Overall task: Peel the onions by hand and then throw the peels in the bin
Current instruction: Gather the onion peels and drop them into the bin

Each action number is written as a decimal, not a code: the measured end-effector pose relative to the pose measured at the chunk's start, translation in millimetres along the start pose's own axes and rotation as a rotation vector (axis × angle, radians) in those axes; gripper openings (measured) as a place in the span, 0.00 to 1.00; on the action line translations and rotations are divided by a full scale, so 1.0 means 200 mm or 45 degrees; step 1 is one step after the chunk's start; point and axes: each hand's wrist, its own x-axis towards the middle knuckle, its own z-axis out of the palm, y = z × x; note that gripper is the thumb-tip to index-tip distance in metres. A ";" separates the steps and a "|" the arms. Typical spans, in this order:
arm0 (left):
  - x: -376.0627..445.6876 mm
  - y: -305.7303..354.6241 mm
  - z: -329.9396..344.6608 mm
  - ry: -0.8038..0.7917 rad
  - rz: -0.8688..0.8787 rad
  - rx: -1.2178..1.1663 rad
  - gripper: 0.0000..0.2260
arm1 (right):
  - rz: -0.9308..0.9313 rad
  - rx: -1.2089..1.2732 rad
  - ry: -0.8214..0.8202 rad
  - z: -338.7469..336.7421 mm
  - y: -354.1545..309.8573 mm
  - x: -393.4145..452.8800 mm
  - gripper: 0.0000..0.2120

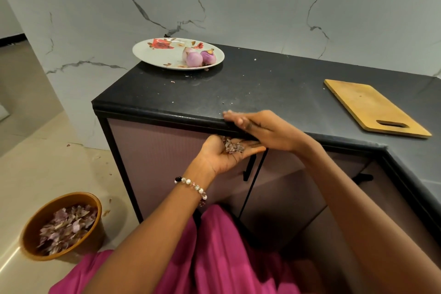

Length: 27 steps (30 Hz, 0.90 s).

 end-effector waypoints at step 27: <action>-0.85 0.79 -1.30 0.817 0.967 -0.424 0.16 | 0.636 1.994 -0.012 1.48 -0.68 0.89 0.09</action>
